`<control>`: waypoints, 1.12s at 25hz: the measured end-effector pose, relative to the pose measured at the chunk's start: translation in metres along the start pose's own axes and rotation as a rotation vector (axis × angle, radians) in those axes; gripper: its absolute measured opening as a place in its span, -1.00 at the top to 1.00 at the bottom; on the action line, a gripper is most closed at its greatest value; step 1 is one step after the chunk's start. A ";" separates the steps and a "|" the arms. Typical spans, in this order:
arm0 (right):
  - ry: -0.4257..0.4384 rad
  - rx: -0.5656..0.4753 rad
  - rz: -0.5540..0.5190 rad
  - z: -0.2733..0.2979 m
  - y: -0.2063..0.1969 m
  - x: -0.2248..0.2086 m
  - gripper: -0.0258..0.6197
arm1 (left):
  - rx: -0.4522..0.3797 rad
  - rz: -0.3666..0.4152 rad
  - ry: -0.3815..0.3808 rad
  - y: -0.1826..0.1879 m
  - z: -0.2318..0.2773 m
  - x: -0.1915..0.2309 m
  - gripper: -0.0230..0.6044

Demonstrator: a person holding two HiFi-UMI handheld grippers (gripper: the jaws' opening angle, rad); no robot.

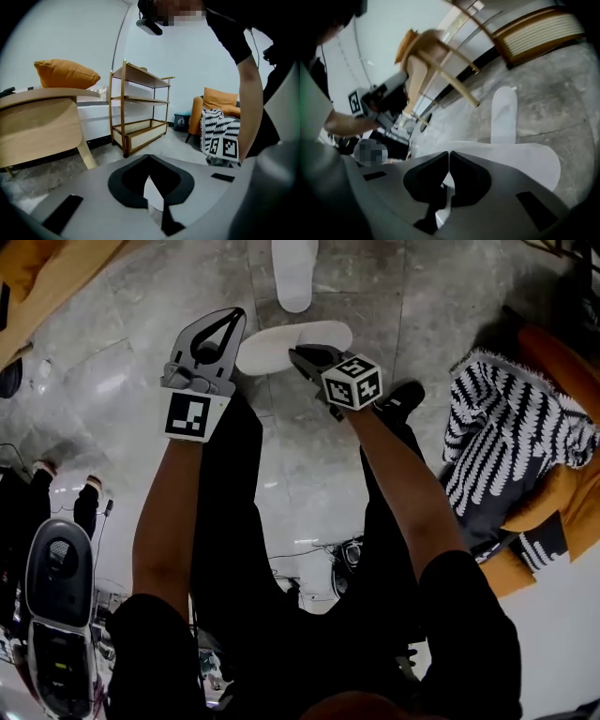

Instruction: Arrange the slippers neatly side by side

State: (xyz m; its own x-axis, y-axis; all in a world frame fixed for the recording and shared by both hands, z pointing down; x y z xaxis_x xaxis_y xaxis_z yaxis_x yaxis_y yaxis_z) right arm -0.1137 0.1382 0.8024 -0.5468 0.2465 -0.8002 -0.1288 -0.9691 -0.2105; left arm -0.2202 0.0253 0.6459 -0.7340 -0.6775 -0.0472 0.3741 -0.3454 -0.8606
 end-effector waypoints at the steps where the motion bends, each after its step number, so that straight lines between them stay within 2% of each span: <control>1: -0.016 -0.087 0.063 -0.016 0.020 -0.001 0.81 | -0.003 -0.009 0.005 0.004 0.004 0.003 0.88; 7: -0.101 -0.590 0.414 -0.097 0.128 -0.031 0.81 | -0.018 -0.039 0.012 0.016 0.032 0.015 0.88; 11: -0.103 -0.883 0.659 -0.122 0.165 -0.061 0.81 | -0.023 -0.042 -0.002 0.020 0.052 0.018 0.88; 14: -0.094 -1.048 0.814 -0.122 0.177 -0.086 0.81 | -0.029 -0.051 -0.008 0.018 0.063 0.017 0.88; 18: -0.093 -1.177 1.012 -0.103 0.174 -0.120 0.81 | -0.021 -0.075 -0.009 0.008 0.071 0.022 0.88; 22: -0.114 -1.285 1.166 -0.083 0.163 -0.152 0.81 | -0.026 -0.081 -0.010 -0.002 0.075 0.033 0.88; 25: -0.151 -1.340 1.213 -0.070 0.152 -0.174 0.81 | -0.030 -0.070 -0.020 -0.010 0.077 0.038 0.88; 28: -0.185 -1.342 1.240 -0.056 0.147 -0.185 0.81 | -0.026 -0.069 -0.033 -0.019 0.078 0.042 0.88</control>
State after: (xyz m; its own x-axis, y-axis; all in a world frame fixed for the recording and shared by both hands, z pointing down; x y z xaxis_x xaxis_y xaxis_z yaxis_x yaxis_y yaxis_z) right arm 0.0150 -0.0497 0.8883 0.1139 -0.6134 -0.7815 0.9919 0.1141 0.0550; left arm -0.2137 -0.0472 0.6998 -0.7382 -0.6740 0.0287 0.3084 -0.3749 -0.8742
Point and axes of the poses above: the fingertips, and each gripper's own axes: z forward along the fingers, x to its left, y out of its top, the point moved 2 cm from there along -z, backward along the fingers, and after that the axes turned 7 degrees about z, right-handed, at the moved point
